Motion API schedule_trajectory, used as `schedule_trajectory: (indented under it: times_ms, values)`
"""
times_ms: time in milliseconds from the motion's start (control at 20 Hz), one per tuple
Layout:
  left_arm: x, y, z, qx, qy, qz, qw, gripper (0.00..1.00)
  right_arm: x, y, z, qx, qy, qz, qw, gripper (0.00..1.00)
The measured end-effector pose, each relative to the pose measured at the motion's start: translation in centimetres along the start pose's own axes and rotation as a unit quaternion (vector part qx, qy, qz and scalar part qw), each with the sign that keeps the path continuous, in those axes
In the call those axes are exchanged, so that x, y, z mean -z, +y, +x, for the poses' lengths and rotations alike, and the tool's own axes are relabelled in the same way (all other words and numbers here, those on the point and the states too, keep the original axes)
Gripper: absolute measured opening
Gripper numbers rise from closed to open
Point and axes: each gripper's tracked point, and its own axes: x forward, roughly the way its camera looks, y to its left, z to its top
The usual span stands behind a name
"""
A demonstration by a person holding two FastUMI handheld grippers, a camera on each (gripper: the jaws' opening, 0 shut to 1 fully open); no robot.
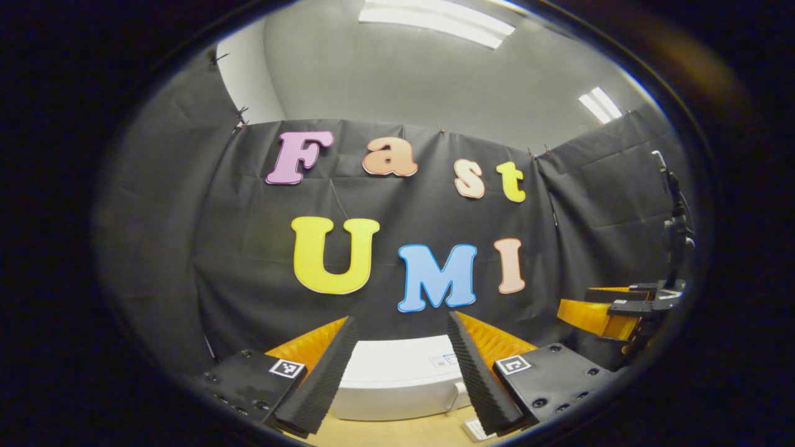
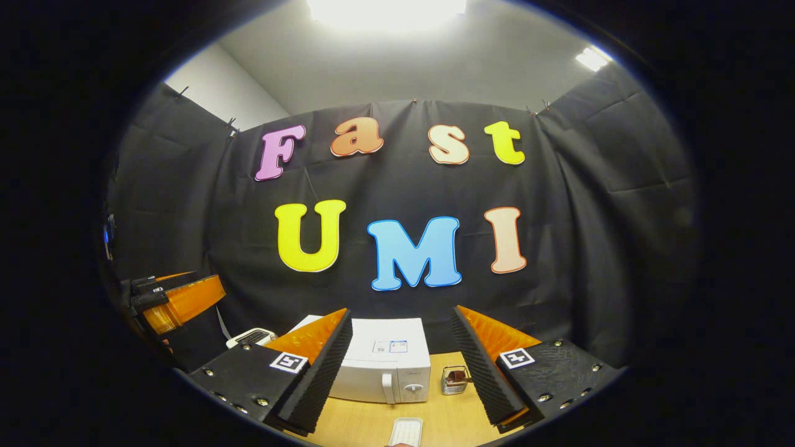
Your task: Open the microwave oven with the left hand, put the food in, and close the microwave oven.
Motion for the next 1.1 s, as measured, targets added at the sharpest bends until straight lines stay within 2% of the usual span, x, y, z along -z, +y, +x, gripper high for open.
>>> schedule_trajectory:
  times_ms: [300, 550, 900, 1100]
  values:
    - [0.0, -0.4, 0.1, 0.005, -0.009, -0.017, 1.000, 0.96, 0.1, 0.3, 0.5, -0.012, 0.008, 0.008, 1.000, 0.96]
    - [0.9, -2.8, 0.8, -0.002, -0.007, -0.014, 1.000, 0.96, 0.9, -1.8, 1.2, -0.026, 0.016, 0.012, 0.999, 0.96]
    - [2.2, -9.3, 3.5, -0.044, -0.009, 0.006, 0.999, 0.96, 2.0, -9.0, 3.2, -0.063, 0.023, 0.028, 0.997, 0.96]
    - [3.1, -15.2, 5.4, -0.047, -0.015, -0.009, 0.999, 0.97, 3.0, -15.6, 3.5, -0.058, 0.028, 0.033, 0.997, 0.96]
